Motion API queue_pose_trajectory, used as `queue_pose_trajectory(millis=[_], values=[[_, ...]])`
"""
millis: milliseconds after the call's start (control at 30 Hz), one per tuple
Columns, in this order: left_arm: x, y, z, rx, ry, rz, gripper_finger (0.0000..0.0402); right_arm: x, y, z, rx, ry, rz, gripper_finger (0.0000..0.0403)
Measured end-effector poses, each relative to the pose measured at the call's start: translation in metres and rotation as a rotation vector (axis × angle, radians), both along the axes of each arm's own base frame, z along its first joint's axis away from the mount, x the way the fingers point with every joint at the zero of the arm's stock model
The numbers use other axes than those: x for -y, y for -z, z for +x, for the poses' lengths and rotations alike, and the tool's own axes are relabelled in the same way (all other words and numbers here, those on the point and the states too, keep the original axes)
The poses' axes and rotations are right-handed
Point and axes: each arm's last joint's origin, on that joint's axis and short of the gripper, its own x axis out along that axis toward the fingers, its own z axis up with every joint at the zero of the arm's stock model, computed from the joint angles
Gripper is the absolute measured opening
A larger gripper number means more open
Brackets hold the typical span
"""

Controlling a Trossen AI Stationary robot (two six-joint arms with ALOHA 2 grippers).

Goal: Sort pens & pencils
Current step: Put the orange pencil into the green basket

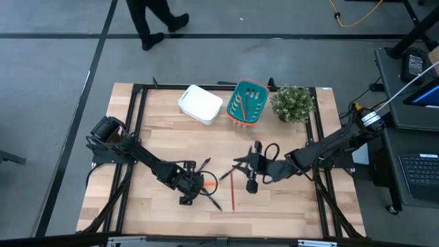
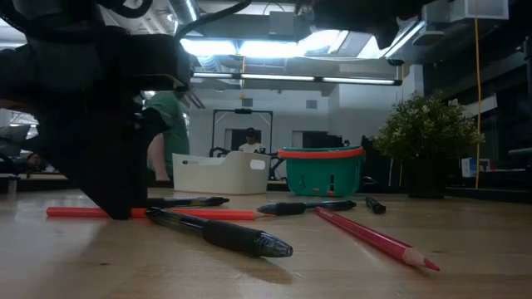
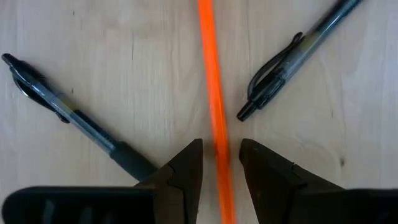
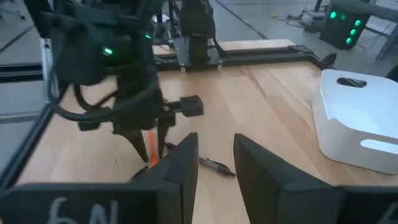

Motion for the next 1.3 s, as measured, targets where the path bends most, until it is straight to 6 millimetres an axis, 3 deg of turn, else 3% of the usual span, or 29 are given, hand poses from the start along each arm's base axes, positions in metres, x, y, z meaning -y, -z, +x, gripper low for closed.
queue_pose_trajectory(millis=[300, 1300], values=[[-0.011, 0.001, 0.006, -0.019, -0.051, -0.072, 0.0111, -0.014, -0.002, -0.008, 0.031, 0.012, -0.012, 0.0104], [-0.015, 0.004, 0.013, -0.004, -0.040, -0.102, 0.0111, -0.014, -0.004, -0.007, 0.045, 0.016, -0.040, 0.0104]])
